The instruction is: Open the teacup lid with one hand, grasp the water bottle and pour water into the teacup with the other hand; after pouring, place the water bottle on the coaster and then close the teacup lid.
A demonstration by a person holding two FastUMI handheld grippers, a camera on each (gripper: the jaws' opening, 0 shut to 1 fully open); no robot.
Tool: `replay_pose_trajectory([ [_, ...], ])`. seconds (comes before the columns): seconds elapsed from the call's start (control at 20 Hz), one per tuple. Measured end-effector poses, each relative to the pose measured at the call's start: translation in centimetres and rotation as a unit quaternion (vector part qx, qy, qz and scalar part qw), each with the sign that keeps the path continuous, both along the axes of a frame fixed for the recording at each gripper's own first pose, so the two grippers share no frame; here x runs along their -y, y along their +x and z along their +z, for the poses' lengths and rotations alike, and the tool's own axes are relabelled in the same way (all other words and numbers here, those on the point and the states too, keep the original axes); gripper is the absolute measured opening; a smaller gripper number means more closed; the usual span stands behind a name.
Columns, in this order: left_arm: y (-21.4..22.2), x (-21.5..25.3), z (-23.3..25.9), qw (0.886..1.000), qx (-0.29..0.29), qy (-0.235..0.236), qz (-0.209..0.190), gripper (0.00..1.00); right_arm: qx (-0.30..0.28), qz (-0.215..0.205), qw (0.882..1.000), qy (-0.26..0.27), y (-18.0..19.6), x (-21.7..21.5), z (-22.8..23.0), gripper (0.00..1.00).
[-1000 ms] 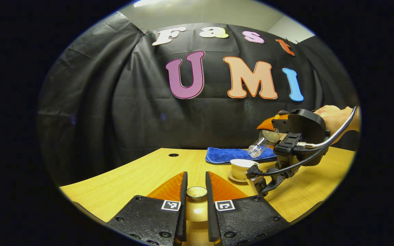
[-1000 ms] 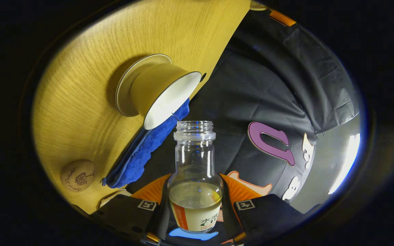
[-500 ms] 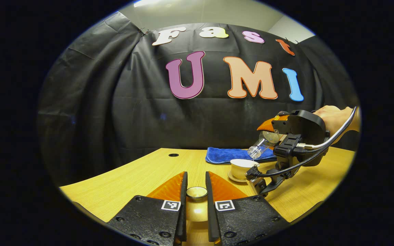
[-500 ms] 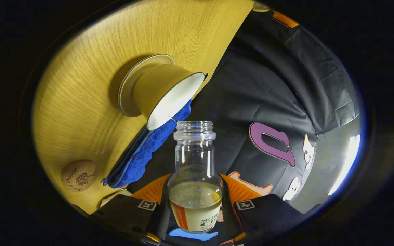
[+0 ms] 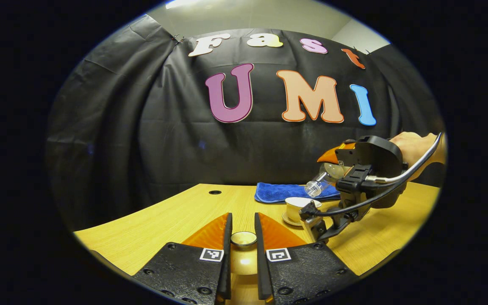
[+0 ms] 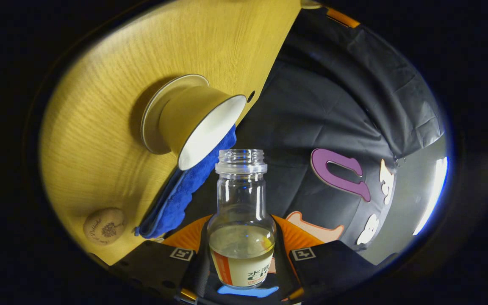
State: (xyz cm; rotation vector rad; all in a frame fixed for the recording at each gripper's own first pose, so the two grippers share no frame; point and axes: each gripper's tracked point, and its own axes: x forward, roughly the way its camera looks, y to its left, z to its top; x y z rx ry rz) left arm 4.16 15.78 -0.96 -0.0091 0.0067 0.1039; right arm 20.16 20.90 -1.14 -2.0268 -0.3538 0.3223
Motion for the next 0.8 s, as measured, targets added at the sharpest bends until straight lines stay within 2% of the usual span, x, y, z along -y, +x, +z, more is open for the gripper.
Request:
replay_pose_trajectory([
  [0.1, 0.0, -0.1, 0.0, 1.0, 0.0, 0.0, 0.0, 0.22, -0.028, -0.022, 0.999, 0.041, 0.5, 0.4, -0.3, 0.7],
  [0.25, 0.0, -0.2, 0.0, 1.0, 0.0, 0.001, 0.002, 0.22, -0.082, -0.05, 0.988, 0.121, 0.1, 0.7, -1.0, 0.66],
  [0.35, 0.0, -0.2, 0.0, 1.0, 0.0, 0.001, 0.003, 0.22, -0.131, -0.071, 0.972, 0.181, -0.4, 0.8, -1.6, 0.69],
  [0.45, -0.1, -0.2, 0.0, 1.0, 0.0, 0.001, 0.003, 0.22, -0.175, -0.094, 0.947, 0.253, -0.5, 0.8, -1.7, 0.66],
  [0.5, 0.0, -0.1, 0.0, 1.0, 0.001, 0.001, 0.003, 0.22, -0.198, -0.105, 0.929, 0.296, -0.5, 1.0, -1.6, 0.72],
  [0.55, 0.0, -0.1, 0.0, 1.0, 0.0, 0.001, 0.003, 0.22, -0.219, -0.115, 0.907, 0.341, -0.3, 1.2, -1.3, 0.66],
  [0.6, 0.0, -0.2, 0.0, 1.0, 0.001, 0.001, 0.003, 0.22, -0.235, -0.125, 0.882, 0.388, 0.0, 1.4, -1.1, 0.69],
  [0.65, 0.0, -0.1, 0.0, 1.0, 0.0, 0.001, 0.003, 0.22, -0.25, -0.133, 0.854, 0.436, 0.0, 1.7, -0.7, 0.72],
  [0.75, 0.0, -0.1, -0.1, 1.0, 0.001, 0.001, 0.003, 0.22, -0.265, -0.143, 0.794, 0.528, 0.3, 2.6, 0.2, 0.69],
  [0.8, 0.0, -0.2, -0.1, 1.0, 0.001, 0.001, 0.003, 0.22, -0.26, -0.144, 0.772, 0.562, 0.6, 3.3, 0.7, 0.67],
])
